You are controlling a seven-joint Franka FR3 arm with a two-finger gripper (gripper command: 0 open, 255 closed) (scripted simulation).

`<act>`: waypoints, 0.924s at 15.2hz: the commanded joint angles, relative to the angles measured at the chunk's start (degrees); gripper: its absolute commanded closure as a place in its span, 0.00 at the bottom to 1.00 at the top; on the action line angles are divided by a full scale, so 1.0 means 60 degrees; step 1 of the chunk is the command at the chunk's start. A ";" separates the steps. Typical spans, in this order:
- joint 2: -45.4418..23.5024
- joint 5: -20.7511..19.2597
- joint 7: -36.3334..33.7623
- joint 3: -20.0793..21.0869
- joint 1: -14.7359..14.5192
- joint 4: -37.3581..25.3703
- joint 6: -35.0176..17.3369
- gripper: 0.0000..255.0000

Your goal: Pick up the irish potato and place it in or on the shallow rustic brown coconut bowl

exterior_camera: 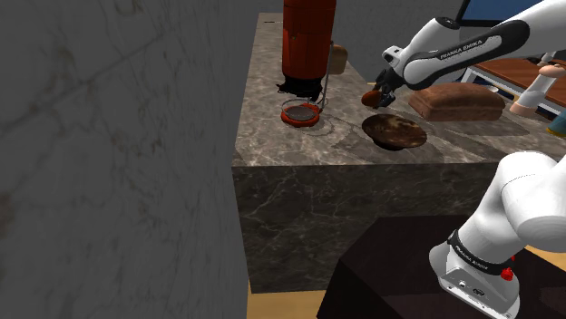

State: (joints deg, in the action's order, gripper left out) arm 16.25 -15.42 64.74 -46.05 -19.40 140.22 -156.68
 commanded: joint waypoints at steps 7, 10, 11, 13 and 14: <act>0.0487 -0.0260 -0.0222 0.0391 0.0222 -0.0425 0.0886 1.00; 0.0691 -0.0328 -0.0288 0.0554 0.0289 -0.0664 0.1318 1.00; 0.0753 -0.0344 -0.0305 0.0605 0.0306 -0.0747 0.1460 1.00; 0.0869 -0.0367 -0.0333 0.0701 0.0333 -0.0919 0.1742 1.00; 0.0923 -0.0375 -0.0345 0.0747 0.0343 -0.1008 0.1882 1.00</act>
State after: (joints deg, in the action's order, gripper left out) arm 21.40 -17.51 62.79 -41.86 -17.49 134.45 -146.07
